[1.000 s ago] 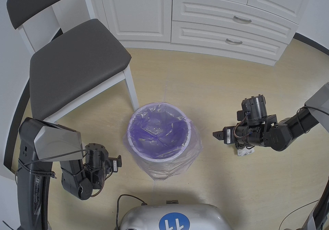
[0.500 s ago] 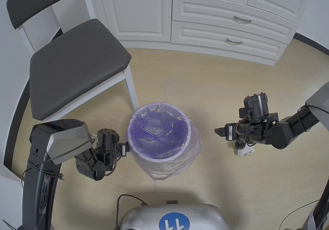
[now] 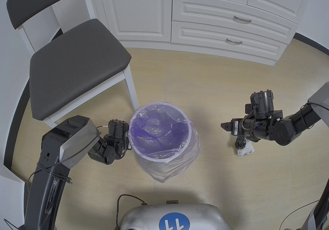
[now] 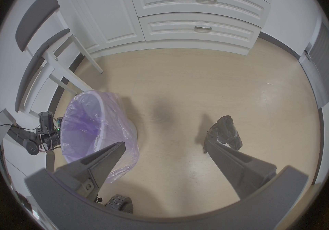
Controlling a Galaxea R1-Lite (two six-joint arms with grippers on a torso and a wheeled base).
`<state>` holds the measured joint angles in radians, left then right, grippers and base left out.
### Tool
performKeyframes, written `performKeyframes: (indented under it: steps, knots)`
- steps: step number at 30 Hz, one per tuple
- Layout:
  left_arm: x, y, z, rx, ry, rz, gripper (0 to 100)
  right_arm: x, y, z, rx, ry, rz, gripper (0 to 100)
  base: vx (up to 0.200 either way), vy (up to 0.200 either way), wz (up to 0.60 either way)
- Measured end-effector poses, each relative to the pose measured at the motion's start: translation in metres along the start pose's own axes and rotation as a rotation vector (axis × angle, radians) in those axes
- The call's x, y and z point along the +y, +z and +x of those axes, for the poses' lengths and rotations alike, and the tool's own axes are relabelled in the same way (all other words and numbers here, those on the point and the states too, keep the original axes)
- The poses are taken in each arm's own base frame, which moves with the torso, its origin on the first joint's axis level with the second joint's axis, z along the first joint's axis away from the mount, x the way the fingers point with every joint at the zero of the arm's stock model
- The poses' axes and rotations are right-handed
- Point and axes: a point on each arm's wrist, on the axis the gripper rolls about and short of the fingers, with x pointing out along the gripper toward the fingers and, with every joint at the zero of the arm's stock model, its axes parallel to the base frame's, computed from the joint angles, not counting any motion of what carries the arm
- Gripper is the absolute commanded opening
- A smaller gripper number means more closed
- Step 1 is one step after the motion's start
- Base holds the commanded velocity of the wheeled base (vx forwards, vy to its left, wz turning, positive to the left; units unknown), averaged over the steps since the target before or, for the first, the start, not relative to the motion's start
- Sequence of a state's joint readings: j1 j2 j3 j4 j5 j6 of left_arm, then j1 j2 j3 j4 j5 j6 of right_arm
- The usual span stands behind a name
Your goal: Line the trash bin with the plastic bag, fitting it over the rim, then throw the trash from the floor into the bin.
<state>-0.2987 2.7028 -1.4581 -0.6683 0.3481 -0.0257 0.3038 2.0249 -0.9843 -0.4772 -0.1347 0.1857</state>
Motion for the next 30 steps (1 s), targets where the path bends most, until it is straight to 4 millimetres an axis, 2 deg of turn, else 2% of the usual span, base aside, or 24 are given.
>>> performKeyframes:
  steps: [6,13,23,26,30]
  knots:
    - [0.003,0.005,-0.001,-0.03,0.004,-0.05,100,-0.004,0.001,0.001,-0.001,-0.007,-0.004,100,0.0,0.0,0.0]
    - [0.013,0.007,-0.026,-0.016,0.002,-0.084,100,-0.005,0.001,0.001,-0.001,-0.011,-0.002,100,0.0,0.0,0.0]
    - [0.038,-0.024,-0.097,0.107,-0.005,-0.052,100,-0.013,0.0,0.0,-0.007,-0.091,-0.064,100,0.0,0.0,0.0]
    - [0.045,-0.03,-0.121,0.108,-0.024,-0.052,100,-0.023,0.0,0.0,-0.013,-0.15,-0.101,100,0.0,0.0,0.0]
    - [0.053,-0.036,-0.155,0.08,-0.053,-0.056,100,-0.046,0.0,0.005,-0.005,-0.23,-0.143,100,0.0,0.0,0.0]
